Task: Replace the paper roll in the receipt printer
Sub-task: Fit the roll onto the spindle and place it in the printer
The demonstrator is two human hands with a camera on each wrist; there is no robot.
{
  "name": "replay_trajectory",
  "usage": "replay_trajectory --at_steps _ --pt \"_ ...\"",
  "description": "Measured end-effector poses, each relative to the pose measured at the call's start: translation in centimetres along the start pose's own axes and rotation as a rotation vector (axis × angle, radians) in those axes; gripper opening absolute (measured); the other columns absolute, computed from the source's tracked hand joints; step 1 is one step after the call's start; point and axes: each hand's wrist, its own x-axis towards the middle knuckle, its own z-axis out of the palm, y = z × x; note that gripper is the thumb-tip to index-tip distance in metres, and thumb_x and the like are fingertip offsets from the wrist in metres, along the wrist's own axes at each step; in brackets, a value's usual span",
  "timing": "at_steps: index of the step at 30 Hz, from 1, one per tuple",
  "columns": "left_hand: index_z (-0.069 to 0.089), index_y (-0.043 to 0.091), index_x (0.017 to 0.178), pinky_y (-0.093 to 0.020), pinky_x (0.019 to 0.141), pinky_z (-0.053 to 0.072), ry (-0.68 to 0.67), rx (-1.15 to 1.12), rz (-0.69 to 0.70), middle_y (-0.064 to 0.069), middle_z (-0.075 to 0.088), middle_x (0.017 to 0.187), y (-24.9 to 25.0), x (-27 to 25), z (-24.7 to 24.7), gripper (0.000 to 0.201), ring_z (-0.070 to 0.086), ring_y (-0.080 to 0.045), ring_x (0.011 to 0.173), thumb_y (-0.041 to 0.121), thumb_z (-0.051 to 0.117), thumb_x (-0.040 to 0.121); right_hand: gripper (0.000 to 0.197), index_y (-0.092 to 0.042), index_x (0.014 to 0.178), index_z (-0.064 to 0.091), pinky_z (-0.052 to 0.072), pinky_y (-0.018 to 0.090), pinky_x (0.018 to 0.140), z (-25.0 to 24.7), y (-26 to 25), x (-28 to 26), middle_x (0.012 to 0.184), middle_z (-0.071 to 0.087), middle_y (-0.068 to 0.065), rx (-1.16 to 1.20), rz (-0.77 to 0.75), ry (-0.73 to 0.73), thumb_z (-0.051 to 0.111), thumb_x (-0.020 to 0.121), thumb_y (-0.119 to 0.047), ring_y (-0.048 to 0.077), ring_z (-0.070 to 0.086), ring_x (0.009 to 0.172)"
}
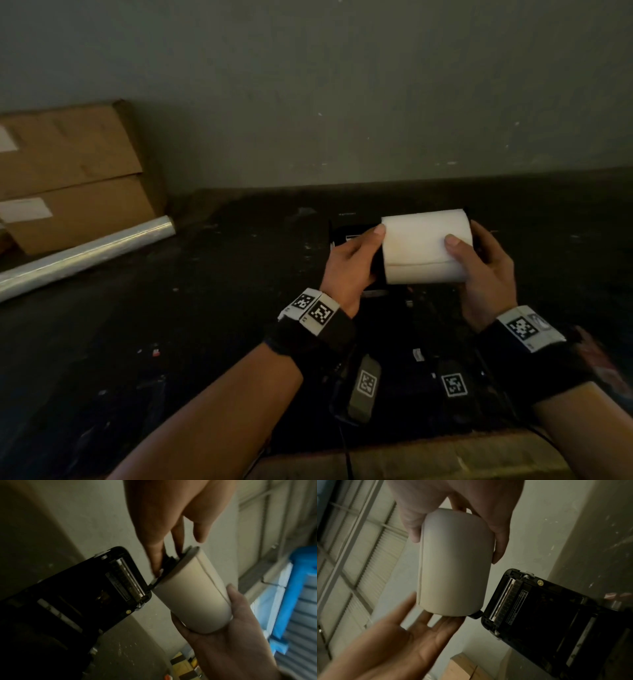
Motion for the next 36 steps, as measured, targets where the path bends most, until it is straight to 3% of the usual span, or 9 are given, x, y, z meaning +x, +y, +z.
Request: replay_trajectory --at_steps 4,8,12,16,20,22,27,33,36 --pt "0.052 0.023 0.131 -0.043 0.097 0.050 -0.086 0.055 -0.040 -0.003 0.055 0.130 -0.2 0.3 -1.2 0.043 0.054 -0.019 0.115 0.034 0.055 0.090 0.044 -0.037 0.116 0.049 0.048 0.047 0.091 0.3 0.8 0.0 0.128 0.050 -0.001 -0.059 -0.026 -0.052 0.065 0.078 -0.022 0.024 0.050 0.117" --pt "0.056 0.019 0.126 -0.037 0.089 0.055 -0.122 0.115 -0.071 -0.005 0.061 0.123 -0.9 0.7 -2.7 0.041 0.061 -0.019 0.110 0.020 0.063 0.086 0.045 -0.037 0.114 0.049 0.047 0.047 0.094 0.7 2.2 -0.3 0.111 0.052 -0.012 -0.101 0.008 -0.094 0.067 0.077 -0.020 0.022 0.050 0.116" --pt "0.056 0.015 0.127 -0.039 0.096 0.052 -0.078 0.155 -0.112 -0.006 0.064 0.118 -3.4 0.4 -4.3 0.043 0.062 -0.020 0.110 0.015 0.065 0.085 0.057 -0.029 0.129 0.044 0.044 0.049 0.099 0.8 4.5 -0.4 0.120 0.051 -0.006 -0.182 0.095 -0.170 0.067 0.077 -0.023 0.021 0.050 0.117" --pt "0.055 0.015 0.129 -0.040 0.095 0.052 -0.029 0.136 -0.163 -0.008 0.064 0.121 -6.1 0.9 -6.0 0.046 0.063 -0.018 0.108 0.016 0.066 0.084 0.043 -0.038 0.121 0.052 0.035 0.049 0.107 0.3 6.9 0.0 0.133 0.053 -0.003 -0.168 0.224 -0.257 0.049 0.080 -0.048 0.018 0.049 0.121" --pt "0.055 0.013 0.130 -0.042 0.097 0.051 0.009 0.158 -0.173 -0.008 0.065 0.122 -7.9 1.5 -6.3 0.048 0.062 -0.020 0.111 0.014 0.067 0.083 0.032 -0.044 0.107 0.059 0.034 0.047 0.109 -0.7 9.1 1.7 0.132 0.055 0.000 -0.171 0.263 -0.208 0.035 0.091 -0.030 0.017 0.050 0.122" --pt "0.056 0.014 0.127 -0.042 0.099 0.050 0.026 0.172 -0.160 -0.003 0.066 0.117 -8.5 1.8 -6.2 0.045 0.062 -0.018 0.111 0.013 0.066 0.083 0.032 -0.042 0.111 0.058 0.035 0.047 0.109 -1.0 10.0 2.4 0.133 0.054 0.001 -0.202 0.234 -0.191 0.039 0.092 -0.026 0.018 0.049 0.123" --pt "0.057 0.017 0.126 -0.045 0.103 0.046 0.052 0.223 -0.156 -0.005 0.065 0.123 -8.8 2.8 -6.6 0.045 0.061 -0.020 0.115 0.016 0.067 0.082 0.015 -0.043 0.081 0.067 0.031 0.052 0.110 -1.3 12.5 4.3 0.137 0.051 0.004 -0.213 0.212 -0.174 0.054 0.081 -0.035 0.022 0.042 0.131" --pt "0.059 0.016 0.125 -0.045 0.102 0.047 0.087 0.269 -0.173 -0.007 0.065 0.123 -8.9 4.2 -7.1 0.047 0.062 -0.021 0.114 0.020 0.071 0.079 0.020 -0.039 0.071 0.069 0.027 0.056 0.111 -1.5 13.0 6.1 0.114 0.065 -0.007 -0.229 0.154 -0.257 0.058 0.082 -0.026 0.028 0.041 0.132" --pt "0.058 0.014 0.125 -0.039 0.101 0.049 0.091 0.315 -0.166 -0.006 0.065 0.123 -8.8 4.7 -7.1 0.047 0.063 -0.017 0.110 0.022 0.070 0.081 0.026 -0.033 0.071 0.067 0.033 0.054 0.108 -1.8 12.5 6.8 0.104 0.066 -0.001 -0.312 0.128 -0.276 0.057 0.087 -0.015 0.027 0.049 0.123"
